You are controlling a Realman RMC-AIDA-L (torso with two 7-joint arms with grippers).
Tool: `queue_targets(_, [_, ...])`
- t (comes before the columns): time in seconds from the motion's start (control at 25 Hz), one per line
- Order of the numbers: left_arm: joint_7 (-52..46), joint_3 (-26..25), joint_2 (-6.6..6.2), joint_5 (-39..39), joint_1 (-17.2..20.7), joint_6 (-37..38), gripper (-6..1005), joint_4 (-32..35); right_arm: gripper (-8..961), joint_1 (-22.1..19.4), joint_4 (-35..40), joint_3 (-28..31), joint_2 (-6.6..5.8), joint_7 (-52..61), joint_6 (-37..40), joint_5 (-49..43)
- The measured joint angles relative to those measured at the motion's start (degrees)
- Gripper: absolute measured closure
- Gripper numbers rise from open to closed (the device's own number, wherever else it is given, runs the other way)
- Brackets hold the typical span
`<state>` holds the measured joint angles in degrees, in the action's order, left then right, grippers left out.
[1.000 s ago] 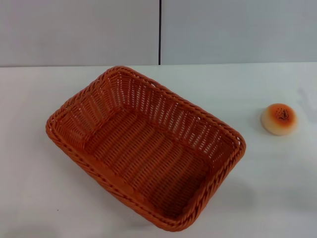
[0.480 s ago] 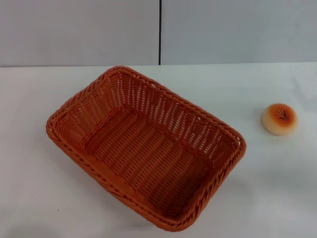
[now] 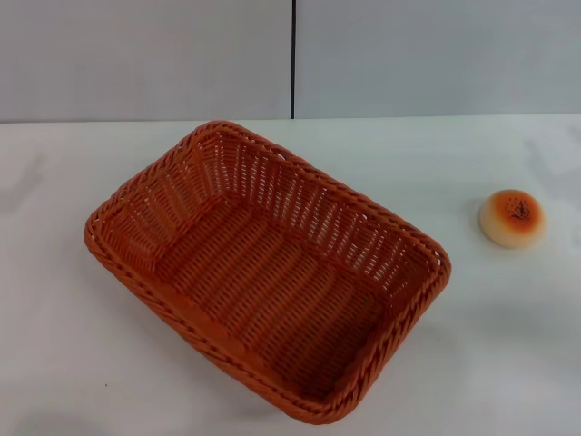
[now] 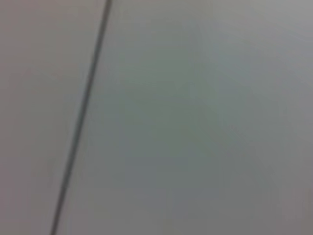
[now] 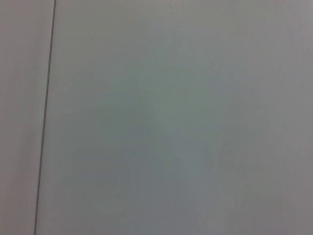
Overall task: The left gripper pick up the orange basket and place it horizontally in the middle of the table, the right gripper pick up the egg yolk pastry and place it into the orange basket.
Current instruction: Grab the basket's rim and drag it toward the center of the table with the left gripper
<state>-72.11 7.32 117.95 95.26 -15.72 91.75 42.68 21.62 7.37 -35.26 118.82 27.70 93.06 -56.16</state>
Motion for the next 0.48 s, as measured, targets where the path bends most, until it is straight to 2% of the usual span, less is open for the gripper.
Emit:
queue_targets(0.12, [0.00, 0.00, 0.00, 0.00, 0.00, 0.00, 195, 0.00, 217, -0.47, -0.08, 0.02, 0.05, 0.01, 1.31, -0.02])
queue_targets(0.16, [-8.68, 5.23, 0.10, 0.02, 0.28, 0.02, 195, 9.81, 217, -0.73, -0.09, 0.02, 0.03, 0.01, 1.87, -0.05])
queue_targets(0.24, [-18.16, 10.25, -0.01, 2.00, 0.75, -0.12, 195, 20.59, 217, -1.44, 0.04, 0.02, 0.00, -0.12, 2.65, -0.27])
queue_targets(0.28, [-18.16, 10.25, -0.01, 2.00, 0.75, -0.12, 195, 20.59, 217, -1.44, 0.04, 0.02, 0.00, -0.12, 2.65, -0.27])
queue_targets(0.32, [-21.81, 12.52, 0.01, 4.63, 0.78, 0.04, 195, 26.80, 217, -1.82, 0.19, 0.02, -0.04, -0.39, 2.70, -0.70])
queue_targets(0.4, [-24.21, 14.76, 0.08, 7.02, 0.82, 0.14, 196, 30.73, 217, -2.03, 0.26, 0.02, -0.07, -0.41, 2.71, -0.86])
queue_targets(0.44, [-26.85, 18.03, 0.09, 10.10, 0.85, 0.12, 196, 34.56, 217, -2.56, 0.64, 0.01, -0.10, -0.43, 2.72, -0.93])
queue_targets(0.48, [-26.85, 18.03, 0.09, 10.10, 0.85, 0.12, 196, 34.56, 217, -2.56, 0.64, 0.01, -0.10, -0.43, 2.72, -0.93])
